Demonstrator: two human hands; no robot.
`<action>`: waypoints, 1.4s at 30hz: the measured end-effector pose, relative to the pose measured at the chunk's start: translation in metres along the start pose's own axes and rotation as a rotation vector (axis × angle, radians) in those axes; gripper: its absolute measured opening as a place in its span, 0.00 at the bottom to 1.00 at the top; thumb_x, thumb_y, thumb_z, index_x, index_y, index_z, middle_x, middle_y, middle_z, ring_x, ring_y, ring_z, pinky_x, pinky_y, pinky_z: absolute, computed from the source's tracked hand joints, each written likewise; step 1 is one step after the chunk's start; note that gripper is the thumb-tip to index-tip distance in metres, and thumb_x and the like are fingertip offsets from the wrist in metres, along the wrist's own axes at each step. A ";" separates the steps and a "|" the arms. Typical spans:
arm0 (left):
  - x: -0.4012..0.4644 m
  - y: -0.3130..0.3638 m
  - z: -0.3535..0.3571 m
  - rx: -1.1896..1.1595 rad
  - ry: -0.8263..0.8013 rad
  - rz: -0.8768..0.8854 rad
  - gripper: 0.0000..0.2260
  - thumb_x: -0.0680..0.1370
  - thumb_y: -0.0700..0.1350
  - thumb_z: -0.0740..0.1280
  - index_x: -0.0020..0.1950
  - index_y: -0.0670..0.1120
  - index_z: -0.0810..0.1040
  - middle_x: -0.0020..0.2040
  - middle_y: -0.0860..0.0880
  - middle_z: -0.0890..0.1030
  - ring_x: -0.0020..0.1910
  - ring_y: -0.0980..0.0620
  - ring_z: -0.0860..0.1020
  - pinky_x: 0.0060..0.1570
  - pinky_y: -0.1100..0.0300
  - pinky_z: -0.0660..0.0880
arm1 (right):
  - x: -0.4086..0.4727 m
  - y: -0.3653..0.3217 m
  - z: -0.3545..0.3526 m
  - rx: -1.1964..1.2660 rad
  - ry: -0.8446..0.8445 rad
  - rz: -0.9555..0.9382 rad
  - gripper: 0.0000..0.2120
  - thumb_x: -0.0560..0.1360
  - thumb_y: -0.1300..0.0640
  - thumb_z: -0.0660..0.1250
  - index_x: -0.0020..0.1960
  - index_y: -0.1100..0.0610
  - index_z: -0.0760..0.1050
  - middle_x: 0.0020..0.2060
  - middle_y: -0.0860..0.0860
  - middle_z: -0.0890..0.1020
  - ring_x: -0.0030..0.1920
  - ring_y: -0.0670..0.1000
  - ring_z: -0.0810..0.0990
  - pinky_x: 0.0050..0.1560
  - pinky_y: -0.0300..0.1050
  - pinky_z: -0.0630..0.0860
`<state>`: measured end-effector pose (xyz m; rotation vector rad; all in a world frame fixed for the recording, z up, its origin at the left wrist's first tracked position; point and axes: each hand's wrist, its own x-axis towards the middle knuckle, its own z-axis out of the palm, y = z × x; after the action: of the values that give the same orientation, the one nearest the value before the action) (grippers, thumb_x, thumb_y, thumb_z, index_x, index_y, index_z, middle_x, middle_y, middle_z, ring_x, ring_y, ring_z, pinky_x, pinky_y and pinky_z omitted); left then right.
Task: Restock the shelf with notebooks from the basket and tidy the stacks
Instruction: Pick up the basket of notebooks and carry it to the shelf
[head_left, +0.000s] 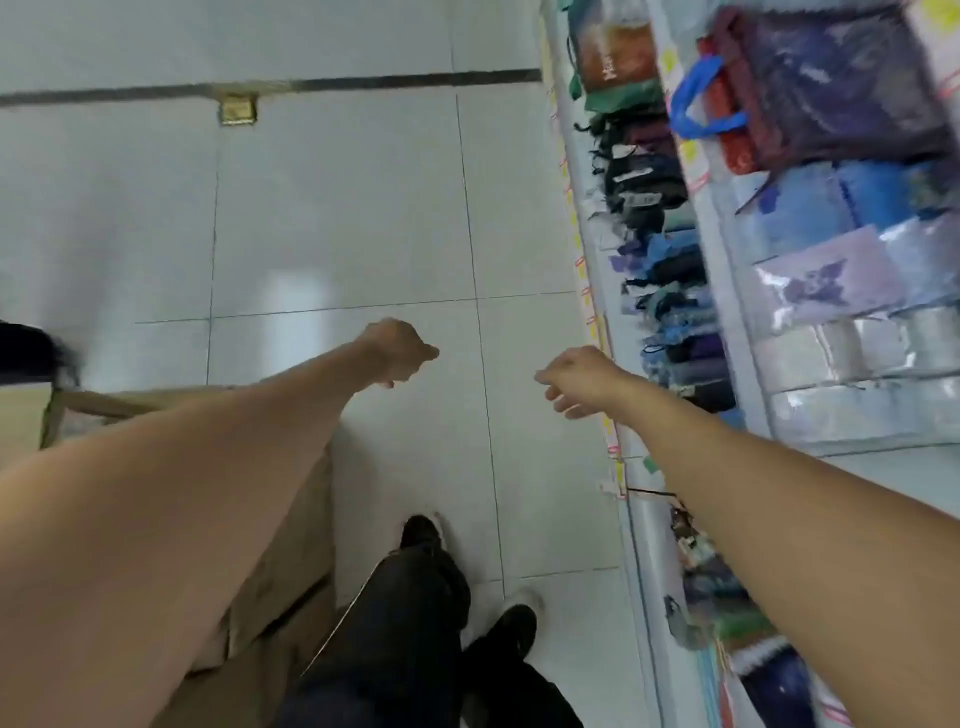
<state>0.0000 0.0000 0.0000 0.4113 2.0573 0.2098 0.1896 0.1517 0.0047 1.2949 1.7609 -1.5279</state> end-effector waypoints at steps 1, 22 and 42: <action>0.009 -0.001 -0.015 -0.037 0.011 -0.014 0.16 0.80 0.49 0.64 0.59 0.38 0.79 0.55 0.41 0.82 0.54 0.42 0.82 0.54 0.48 0.79 | 0.013 -0.018 -0.003 -0.036 -0.013 0.009 0.08 0.78 0.57 0.66 0.53 0.61 0.75 0.44 0.58 0.77 0.41 0.54 0.74 0.39 0.43 0.75; 0.376 0.141 -0.583 -0.260 0.039 -0.119 0.16 0.79 0.49 0.65 0.58 0.38 0.79 0.55 0.41 0.82 0.47 0.44 0.80 0.56 0.48 0.78 | 0.419 -0.660 -0.158 -0.437 -0.059 -0.175 0.19 0.77 0.54 0.67 0.61 0.67 0.74 0.43 0.57 0.78 0.43 0.54 0.77 0.49 0.51 0.81; 0.831 0.204 -1.270 -0.421 0.133 -0.101 0.15 0.80 0.48 0.64 0.55 0.37 0.79 0.50 0.40 0.82 0.43 0.44 0.78 0.43 0.55 0.77 | 0.869 -1.380 -0.208 -0.478 -0.046 -0.159 0.07 0.76 0.55 0.67 0.48 0.59 0.76 0.40 0.56 0.80 0.33 0.52 0.76 0.33 0.41 0.73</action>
<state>-1.4382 0.5262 0.0237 0.0338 2.0864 0.6086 -1.3474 0.7363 0.0216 0.8927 2.0733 -1.1001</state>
